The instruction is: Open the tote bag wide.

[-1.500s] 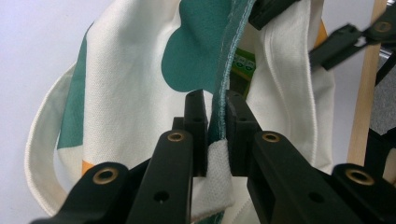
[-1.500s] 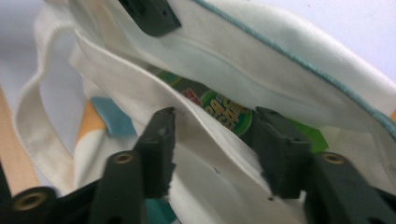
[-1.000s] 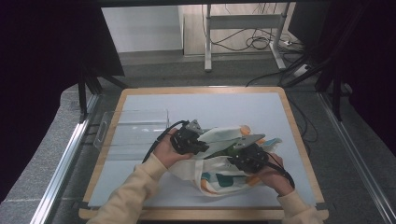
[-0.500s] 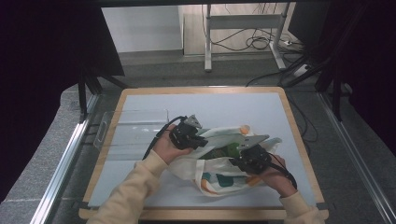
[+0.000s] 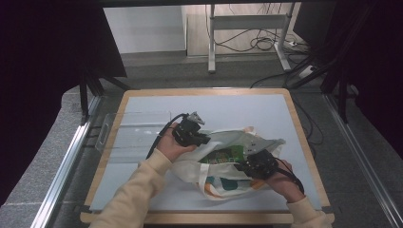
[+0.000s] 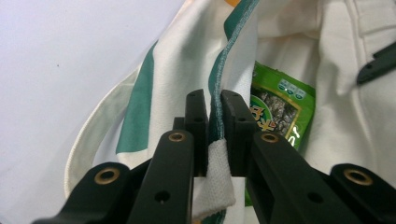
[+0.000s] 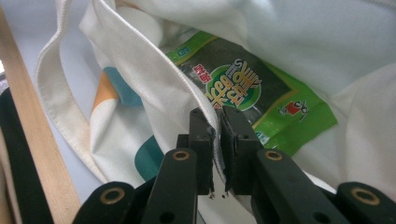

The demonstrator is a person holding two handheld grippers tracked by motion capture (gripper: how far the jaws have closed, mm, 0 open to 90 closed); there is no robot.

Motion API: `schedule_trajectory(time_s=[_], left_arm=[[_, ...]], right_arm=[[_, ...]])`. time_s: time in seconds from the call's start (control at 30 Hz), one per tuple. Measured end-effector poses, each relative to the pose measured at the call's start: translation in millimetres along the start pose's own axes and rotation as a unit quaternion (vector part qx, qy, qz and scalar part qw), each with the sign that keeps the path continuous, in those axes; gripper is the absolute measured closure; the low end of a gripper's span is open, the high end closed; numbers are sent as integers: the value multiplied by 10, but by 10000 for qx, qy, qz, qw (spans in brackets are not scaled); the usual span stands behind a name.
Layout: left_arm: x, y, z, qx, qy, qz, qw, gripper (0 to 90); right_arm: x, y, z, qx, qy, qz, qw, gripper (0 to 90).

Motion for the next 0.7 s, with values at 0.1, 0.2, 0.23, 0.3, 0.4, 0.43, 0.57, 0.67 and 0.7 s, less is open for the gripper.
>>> schedule_trajectory(time_s=[0.1,0.2,0.23,0.3,0.4,0.43,0.57,0.67,0.7], left_arm=[[10,32,4,-51,17,27,10000,828],[19,69,11,-81,30,52,9999,828],[23,77,14,-101,21,55,9999,827],[25,90,17,-116,35,63,9999,828],[28,115,26,-147,29,77,9999,828],[31,127,27,-152,22,85,9998,828],[45,175,30,-215,27,119,9997,828],[57,212,32,-248,29,156,9996,828],[61,225,33,-261,32,167,9995,828]], right_arm=[[-4,14,-22,2,-2,46,10000,821],[-8,28,-41,15,-1,81,10000,821],[-8,32,-49,9,-13,102,9999,821],[-10,41,-62,11,-15,126,9999,821],[-10,56,-95,18,-16,170,9999,822],[-12,60,-104,30,-14,192,9998,822],[-12,83,-154,38,-15,246,9997,822],[-15,111,-189,21,3,276,9996,822],[-15,121,-202,12,9,286,9996,822]])
Point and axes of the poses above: each handheld gripper's, and its own axes: x roughly forward along the jaws, z roughly out of its top, y roughly to its left, the point moved 4 cm from there along x, roughly forward along the jaws, and after that the axes turned 6 degrees about -x, right-handed, at the moved point
